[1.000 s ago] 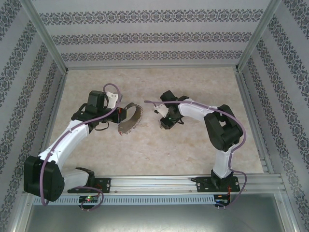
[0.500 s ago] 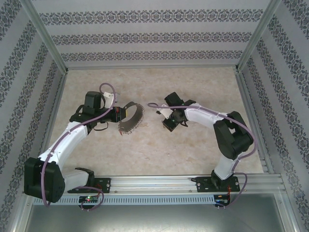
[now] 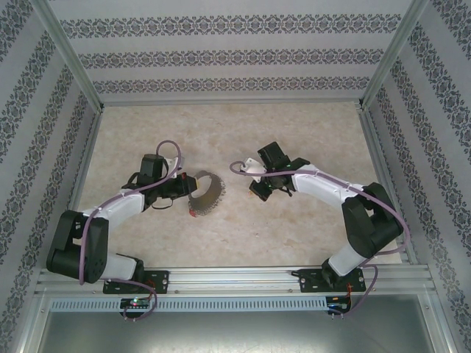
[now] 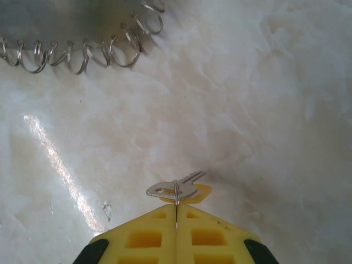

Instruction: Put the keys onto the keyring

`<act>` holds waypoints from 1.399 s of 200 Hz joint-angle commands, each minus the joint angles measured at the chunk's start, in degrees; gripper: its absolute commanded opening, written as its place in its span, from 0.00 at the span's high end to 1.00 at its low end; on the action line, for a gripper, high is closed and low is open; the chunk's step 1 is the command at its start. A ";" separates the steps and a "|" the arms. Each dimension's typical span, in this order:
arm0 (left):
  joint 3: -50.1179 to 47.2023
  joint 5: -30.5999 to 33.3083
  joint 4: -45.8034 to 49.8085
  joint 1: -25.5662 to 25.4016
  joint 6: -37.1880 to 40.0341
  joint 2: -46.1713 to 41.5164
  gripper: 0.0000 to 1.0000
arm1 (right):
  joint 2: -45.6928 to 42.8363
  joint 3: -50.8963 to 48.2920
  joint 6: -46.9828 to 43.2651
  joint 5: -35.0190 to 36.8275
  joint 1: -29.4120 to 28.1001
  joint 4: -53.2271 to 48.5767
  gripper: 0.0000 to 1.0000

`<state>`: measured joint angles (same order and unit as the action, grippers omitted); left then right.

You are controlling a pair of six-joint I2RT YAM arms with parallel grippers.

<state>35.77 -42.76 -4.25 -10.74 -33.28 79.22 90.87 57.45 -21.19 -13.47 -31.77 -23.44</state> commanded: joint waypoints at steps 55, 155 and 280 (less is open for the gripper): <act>-0.47 3.07 -9.53 -8.59 -10.43 -5.09 1.00 | -8.61 -4.63 1.38 8.67 4.50 3.34 1.00; -3.10 6.09 -13.81 -12.34 -9.00 6.68 1.00 | -8.87 -4.76 0.82 10.67 6.07 3.58 1.00; -2.56 9.20 1.76 -3.98 10.79 7.88 0.61 | -9.92 -5.65 -2.48 6.18 1.11 2.04 1.00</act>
<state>33.30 -35.64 -8.45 -15.51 -28.51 89.34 82.11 53.06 -21.71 -4.99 -29.74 -20.91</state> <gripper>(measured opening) 0.353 0.050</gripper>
